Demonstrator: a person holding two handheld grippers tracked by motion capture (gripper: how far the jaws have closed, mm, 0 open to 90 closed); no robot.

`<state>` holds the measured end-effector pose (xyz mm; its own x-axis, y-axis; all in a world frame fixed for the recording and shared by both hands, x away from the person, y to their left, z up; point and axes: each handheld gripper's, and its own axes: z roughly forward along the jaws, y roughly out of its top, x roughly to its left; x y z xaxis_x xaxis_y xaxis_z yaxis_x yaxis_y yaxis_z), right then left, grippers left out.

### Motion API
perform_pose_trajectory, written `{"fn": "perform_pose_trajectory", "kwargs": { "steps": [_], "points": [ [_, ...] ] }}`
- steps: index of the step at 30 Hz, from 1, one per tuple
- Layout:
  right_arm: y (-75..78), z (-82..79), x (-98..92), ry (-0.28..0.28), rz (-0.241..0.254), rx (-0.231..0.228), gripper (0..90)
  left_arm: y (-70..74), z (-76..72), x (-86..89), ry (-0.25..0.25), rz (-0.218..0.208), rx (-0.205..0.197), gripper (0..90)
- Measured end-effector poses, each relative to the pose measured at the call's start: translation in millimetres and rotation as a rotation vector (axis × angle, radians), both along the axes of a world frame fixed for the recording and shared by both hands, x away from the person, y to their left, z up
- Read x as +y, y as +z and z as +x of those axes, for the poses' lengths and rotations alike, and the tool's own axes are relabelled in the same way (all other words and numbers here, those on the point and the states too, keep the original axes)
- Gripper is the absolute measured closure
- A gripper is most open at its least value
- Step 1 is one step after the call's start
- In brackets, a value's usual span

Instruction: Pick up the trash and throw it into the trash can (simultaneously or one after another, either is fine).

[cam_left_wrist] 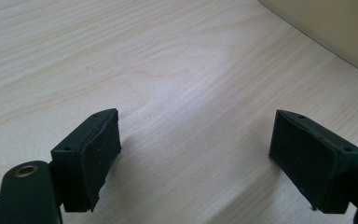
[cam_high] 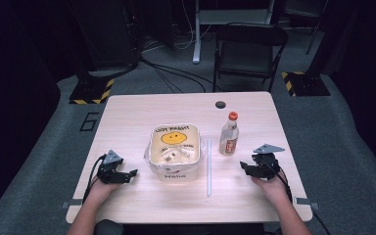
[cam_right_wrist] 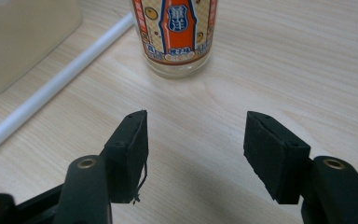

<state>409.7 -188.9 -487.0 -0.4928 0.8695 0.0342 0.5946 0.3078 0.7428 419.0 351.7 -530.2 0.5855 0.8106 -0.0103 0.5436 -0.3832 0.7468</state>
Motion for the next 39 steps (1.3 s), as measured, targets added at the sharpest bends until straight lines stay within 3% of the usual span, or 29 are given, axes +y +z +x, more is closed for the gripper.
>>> {"fn": "perform_pose_trajectory", "kwargs": {
  "steps": [19,39],
  "points": [
    [42.3,8.1,4.6,0.058,0.07,-0.028,43.4,0.2,-0.1,0.1,0.0,0.002,0.002,16.1],
    [74.7,22.0,11.4,0.094,0.067,-0.045,46.1,0.4,-0.1,0.3,-0.001,0.001,0.004,16.0]
  ]
}}
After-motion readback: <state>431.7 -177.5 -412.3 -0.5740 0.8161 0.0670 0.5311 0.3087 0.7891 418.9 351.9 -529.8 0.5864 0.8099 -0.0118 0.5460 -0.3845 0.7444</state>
